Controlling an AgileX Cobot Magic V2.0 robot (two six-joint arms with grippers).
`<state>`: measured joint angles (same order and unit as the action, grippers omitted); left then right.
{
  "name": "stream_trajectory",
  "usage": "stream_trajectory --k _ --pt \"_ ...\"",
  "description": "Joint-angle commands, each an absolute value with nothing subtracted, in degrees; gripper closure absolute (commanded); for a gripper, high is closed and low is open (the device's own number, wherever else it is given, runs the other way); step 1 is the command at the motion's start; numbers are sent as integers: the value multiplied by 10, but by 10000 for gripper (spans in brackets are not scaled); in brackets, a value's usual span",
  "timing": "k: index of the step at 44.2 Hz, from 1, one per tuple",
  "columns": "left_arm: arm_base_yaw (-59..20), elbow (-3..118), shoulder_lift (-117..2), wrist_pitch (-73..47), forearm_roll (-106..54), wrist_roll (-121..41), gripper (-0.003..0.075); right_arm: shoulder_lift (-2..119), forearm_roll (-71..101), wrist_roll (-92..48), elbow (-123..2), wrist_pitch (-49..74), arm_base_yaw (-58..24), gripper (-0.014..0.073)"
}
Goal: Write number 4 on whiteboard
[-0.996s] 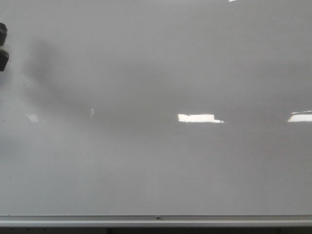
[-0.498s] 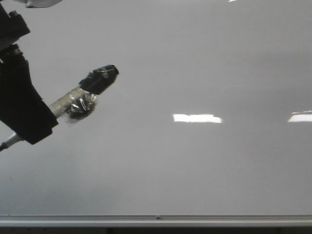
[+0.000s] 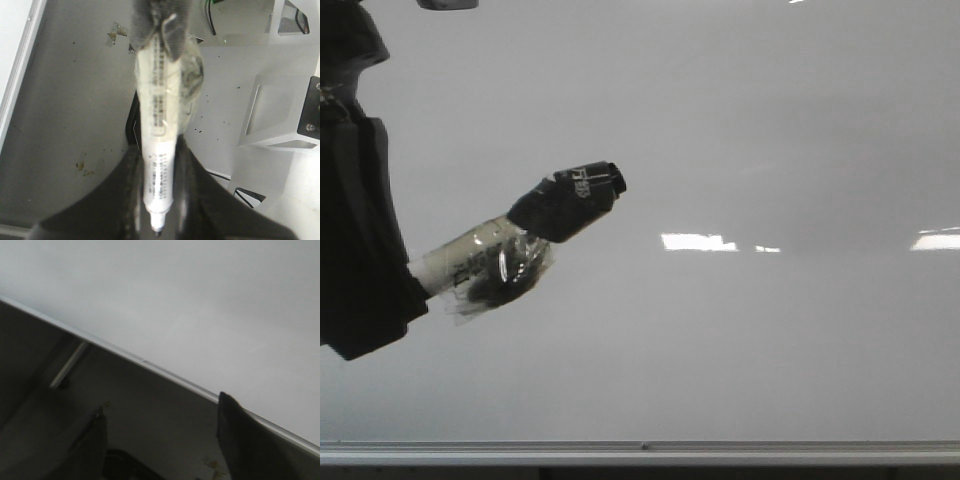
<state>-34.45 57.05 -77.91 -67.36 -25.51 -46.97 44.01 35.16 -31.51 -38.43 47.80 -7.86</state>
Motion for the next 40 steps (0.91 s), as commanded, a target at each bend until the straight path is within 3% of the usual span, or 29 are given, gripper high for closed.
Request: stream_trajectory --k 1,11,17,40 --pt "-349 588 -761 -677 -284 -474 740 498 493 -456 -435 534 -83 102" --pt "-349 588 -761 -679 -291 -488 741 632 690 -638 -494 671 -84 93" --pt "-349 588 -761 -682 -291 -492 740 694 689 -642 -538 708 -97 9" --pt "-349 588 -761 -693 -323 -534 740 797 619 -649 -587 641 -265 -10"
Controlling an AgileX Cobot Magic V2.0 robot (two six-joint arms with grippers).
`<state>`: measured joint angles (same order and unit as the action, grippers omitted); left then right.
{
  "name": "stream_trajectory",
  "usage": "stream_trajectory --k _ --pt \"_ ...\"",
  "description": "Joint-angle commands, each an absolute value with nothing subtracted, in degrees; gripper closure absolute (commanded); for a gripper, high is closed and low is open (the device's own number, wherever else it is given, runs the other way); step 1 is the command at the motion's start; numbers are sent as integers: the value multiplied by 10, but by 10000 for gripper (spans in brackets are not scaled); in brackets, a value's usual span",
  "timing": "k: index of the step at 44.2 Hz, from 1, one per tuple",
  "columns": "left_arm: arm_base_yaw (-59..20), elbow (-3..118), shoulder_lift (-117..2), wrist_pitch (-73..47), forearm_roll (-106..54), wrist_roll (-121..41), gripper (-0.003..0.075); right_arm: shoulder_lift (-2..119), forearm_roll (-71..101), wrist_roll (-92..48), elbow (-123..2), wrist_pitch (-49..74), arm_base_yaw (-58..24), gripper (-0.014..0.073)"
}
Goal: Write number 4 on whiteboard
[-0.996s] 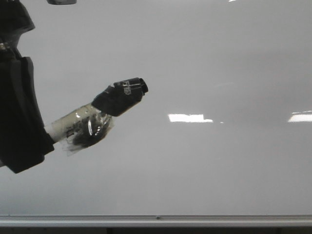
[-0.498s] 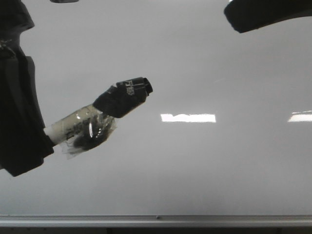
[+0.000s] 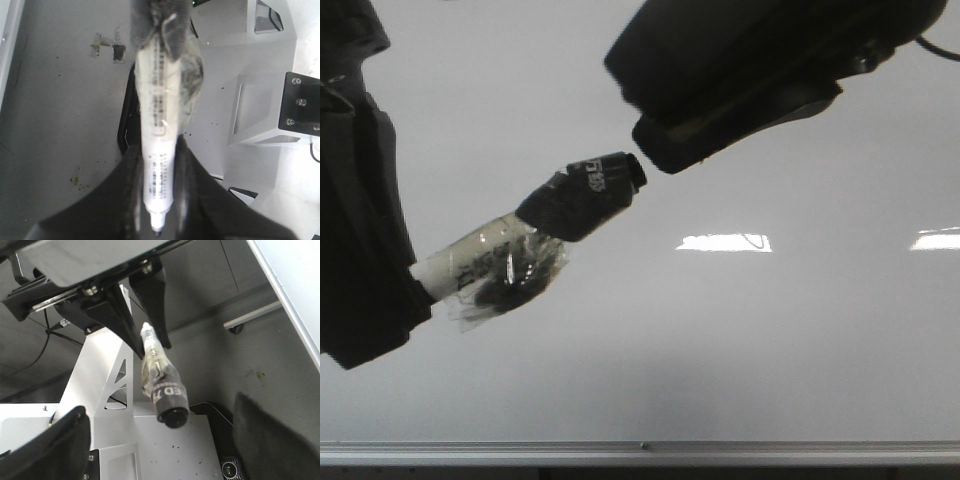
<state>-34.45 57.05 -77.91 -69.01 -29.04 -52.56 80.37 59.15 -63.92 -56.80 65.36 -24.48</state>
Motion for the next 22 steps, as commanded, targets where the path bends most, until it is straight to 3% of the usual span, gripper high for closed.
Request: stream_trajectory --k 1,17,22 --pt "-349 588 -761 -693 -327 -533 740 800 619 -649 -587 637 -271 -10" --pt "-349 588 -761 -693 -336 -545 741 852 638 -652 -587 575 -336 -7" --pt "-349 588 -761 -693 -341 -548 740 854 640 -652 -587 579 -336 111"
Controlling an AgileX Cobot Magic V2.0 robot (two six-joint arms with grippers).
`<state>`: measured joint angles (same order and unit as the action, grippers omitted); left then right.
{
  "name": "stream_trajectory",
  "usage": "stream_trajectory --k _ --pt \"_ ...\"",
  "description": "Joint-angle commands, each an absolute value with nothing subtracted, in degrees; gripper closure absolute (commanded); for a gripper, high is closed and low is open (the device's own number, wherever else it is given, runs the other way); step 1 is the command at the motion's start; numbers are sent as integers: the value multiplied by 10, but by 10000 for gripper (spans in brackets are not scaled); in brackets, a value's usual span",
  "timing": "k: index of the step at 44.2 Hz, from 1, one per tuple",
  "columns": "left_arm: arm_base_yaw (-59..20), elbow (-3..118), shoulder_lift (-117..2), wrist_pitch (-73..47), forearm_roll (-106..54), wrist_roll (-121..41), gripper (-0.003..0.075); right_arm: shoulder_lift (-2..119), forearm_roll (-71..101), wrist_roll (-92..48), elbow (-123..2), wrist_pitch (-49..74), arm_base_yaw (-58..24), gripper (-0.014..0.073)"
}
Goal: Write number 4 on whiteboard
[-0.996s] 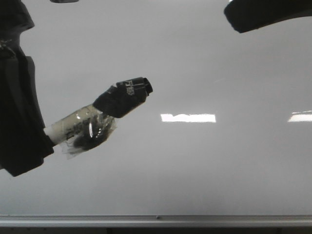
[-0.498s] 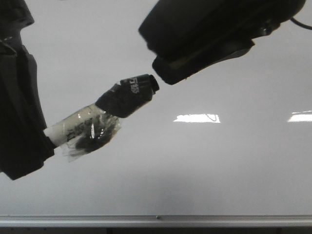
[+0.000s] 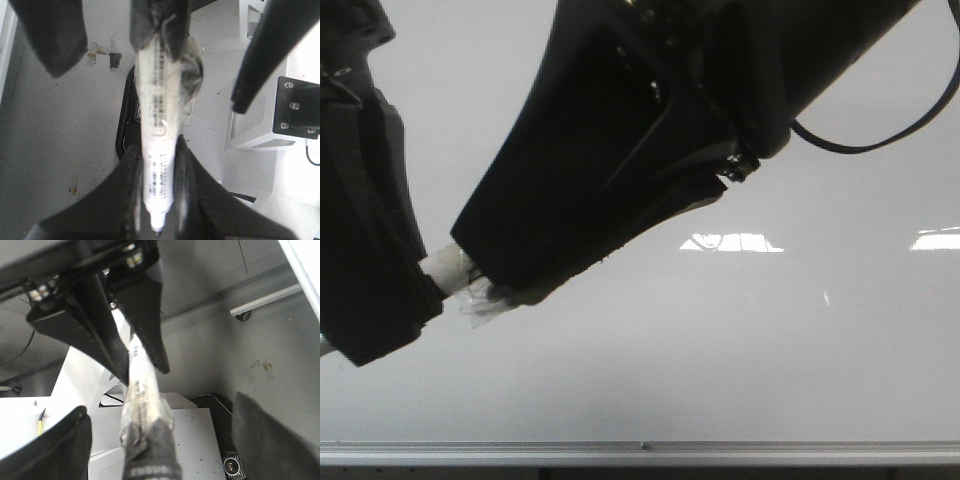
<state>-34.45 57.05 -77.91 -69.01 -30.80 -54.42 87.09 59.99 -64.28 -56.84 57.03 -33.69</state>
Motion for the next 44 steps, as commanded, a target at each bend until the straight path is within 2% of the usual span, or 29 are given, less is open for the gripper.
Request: stream_trajectory --k 1,10,14,21,24,28,32,36,40,44 --pt "-349 588 -761 -693 -342 -548 741 854 641 -652 -587 582 -336 151" --pt "-349 588 -761 -692 -342 -548 741 854 643 -652 -587 619 -336 606" --pt "-349 588 -761 -692 -342 -548 741 854 643 -652 -587 628 -336 715" --pt "-349 588 -761 -674 -342 -548 737 854 643 -652 -587 630 -336 705" --pt "-349 588 -761 -665 -342 -548 697 854 643 -652 -587 629 -336 705" --pt "-349 588 -761 -653 -342 -548 546 854 641 -652 -587 622 -335 705" --pt "-349 588 -761 -641 -342 -547 316 854 634 -651 -587 612 -335 705" --pt "-349 588 -761 -628 -342 -546 125 854 619 -643 -587 605 -334 705" --pt "-349 588 -761 -626 -342 -546 42 852 600 -627 -587 610 -322 705" --pt "-349 588 -761 -626 -342 -546 39 845 586 -613 -587 614 -297 705"
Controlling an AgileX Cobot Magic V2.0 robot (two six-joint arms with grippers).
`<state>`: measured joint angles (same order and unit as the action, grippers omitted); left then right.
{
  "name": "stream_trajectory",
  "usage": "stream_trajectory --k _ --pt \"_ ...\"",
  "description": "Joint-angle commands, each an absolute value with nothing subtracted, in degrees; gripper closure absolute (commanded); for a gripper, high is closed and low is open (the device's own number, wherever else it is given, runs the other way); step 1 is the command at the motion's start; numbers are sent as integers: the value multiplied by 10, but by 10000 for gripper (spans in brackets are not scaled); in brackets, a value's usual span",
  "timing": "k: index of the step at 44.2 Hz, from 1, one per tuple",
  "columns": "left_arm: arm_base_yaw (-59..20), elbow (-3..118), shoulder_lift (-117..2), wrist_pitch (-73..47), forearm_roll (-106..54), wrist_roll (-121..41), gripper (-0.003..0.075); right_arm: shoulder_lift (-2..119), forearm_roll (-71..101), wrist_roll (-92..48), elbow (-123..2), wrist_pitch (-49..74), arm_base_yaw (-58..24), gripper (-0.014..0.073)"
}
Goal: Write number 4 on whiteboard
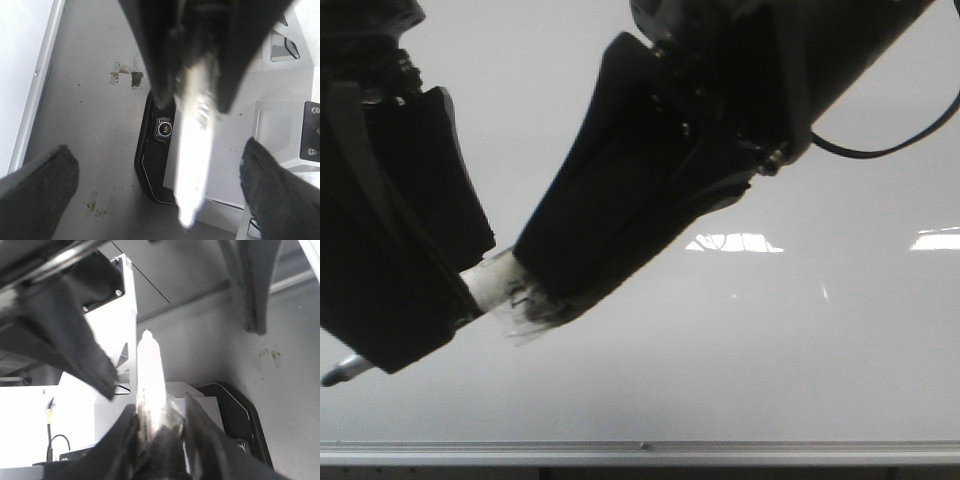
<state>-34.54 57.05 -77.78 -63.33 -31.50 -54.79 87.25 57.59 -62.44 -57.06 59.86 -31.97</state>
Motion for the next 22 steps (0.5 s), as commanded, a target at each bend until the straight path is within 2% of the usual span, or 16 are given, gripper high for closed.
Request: stream_trajectory --k 1,8,17,20,22 --pt "-349 588 -761 -626 -342 -546 39 841 584 -610 -586 614 -289 705" --pt "-349 588 -761 -626 -342 -546 40 797 577 -610 -568 614 -220 704" --pt "-349 588 -761 -626 -342 -546 49 718 562 -587 -523 578 -77 704" --pt "-349 588 -761 -626 -342 -546 87 699 562 -580 -521 555 -38 704" --pt "-349 588 -761 -626 -342 -546 138 686 562 -579 -521 538 -13 704"
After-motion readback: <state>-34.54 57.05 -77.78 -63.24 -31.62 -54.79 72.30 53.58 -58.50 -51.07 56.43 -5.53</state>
